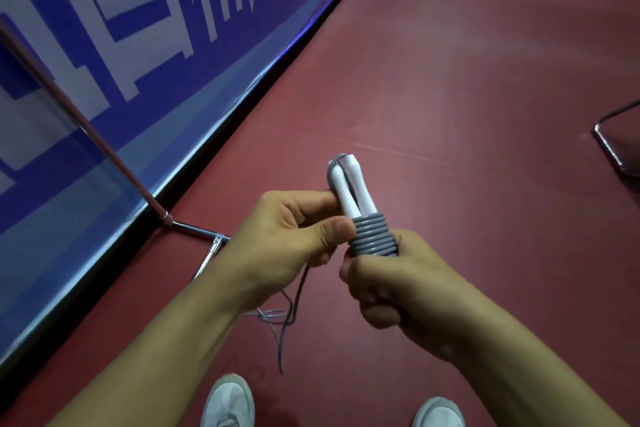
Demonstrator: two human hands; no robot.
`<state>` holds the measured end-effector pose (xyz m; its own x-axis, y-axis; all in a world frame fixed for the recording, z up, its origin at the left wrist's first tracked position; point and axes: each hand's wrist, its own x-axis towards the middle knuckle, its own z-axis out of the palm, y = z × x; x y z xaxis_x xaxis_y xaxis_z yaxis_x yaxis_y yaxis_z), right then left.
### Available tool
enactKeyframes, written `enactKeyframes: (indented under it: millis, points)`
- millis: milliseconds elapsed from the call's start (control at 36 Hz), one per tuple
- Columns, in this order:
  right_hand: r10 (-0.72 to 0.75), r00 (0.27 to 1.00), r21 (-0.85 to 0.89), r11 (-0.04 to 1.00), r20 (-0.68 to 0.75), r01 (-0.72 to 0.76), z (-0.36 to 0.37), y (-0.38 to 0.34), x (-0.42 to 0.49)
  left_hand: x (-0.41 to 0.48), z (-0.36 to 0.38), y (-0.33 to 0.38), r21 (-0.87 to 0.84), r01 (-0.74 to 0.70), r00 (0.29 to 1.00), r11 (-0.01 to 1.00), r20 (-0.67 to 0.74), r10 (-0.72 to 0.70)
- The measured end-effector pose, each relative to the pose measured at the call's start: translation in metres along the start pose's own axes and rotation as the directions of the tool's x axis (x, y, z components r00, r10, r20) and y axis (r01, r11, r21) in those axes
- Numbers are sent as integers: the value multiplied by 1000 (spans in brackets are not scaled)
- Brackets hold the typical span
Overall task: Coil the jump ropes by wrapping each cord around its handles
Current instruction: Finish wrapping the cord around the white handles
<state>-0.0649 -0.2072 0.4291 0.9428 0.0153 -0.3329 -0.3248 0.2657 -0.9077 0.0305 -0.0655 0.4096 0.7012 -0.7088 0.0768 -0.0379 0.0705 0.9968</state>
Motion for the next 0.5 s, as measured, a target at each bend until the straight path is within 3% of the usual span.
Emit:
enactKeyframes:
  millis: [139, 194, 250, 333, 417, 500]
  points:
    - [135, 939, 333, 911, 317, -244, -13, -3, -6, 1, -1, -5, -142, 59, 987, 988, 156, -37]
    - [147, 863, 396, 843, 483, -365, -21, 4, -2, 1, 0, -6, -140, 101, 977, 985, 199, -72]
    - [170, 832, 388, 823, 529, -415, -28, 10, 2, 3, 1, -7, -102, 116, 981, 988, 166, -98]
    - [259, 910, 255, 902, 325, -348, -23, 8, 5, 7, 4, -8, -116, 125, 992, 985, 10, -125]
    - [142, 989, -111, 983, -43, -146, -14, 12, 8, 9, 4, -11, -84, 132, 982, 988, -127, -142]
    - [-84, 980, -506, 862, -180, -19, -7, 19, 11, 10, 5, -17, 35, 152, 963, 988, -228, -140]
